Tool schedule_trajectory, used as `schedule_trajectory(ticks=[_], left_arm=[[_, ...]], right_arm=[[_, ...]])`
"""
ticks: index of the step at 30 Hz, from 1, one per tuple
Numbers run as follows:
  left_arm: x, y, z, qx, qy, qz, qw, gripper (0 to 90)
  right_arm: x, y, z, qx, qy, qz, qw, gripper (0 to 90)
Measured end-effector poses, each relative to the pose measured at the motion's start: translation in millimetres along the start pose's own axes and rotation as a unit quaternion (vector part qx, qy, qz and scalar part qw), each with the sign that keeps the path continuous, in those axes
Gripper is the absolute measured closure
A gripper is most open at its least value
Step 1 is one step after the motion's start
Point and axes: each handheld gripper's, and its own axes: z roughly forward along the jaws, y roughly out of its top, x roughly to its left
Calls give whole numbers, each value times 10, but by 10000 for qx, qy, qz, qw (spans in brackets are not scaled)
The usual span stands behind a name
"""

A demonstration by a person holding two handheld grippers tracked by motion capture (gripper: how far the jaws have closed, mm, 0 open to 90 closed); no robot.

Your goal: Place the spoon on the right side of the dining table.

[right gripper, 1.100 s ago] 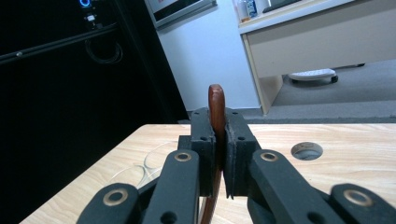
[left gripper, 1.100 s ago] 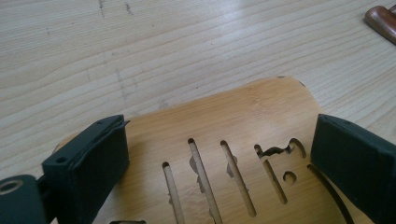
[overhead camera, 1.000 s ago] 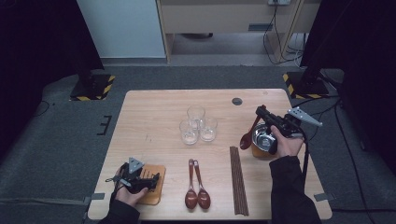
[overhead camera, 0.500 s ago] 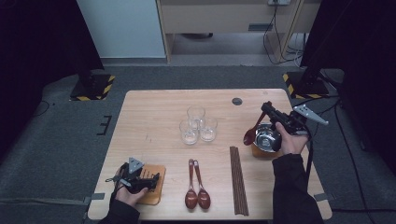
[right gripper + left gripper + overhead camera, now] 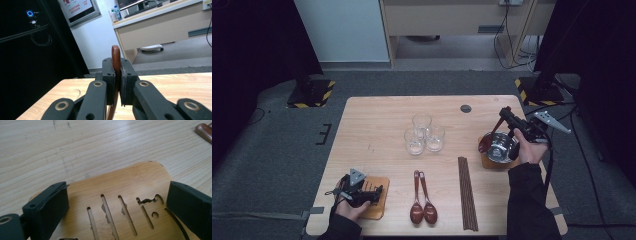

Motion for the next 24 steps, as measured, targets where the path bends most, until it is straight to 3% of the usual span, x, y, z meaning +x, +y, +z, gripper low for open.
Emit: schedule_trajectory(ticks=[24], left_arm=[[1,-1,-1,-2,-6,3,10000,32]], right_arm=[[-233,33,9,-6,-455,117,9989,847]])
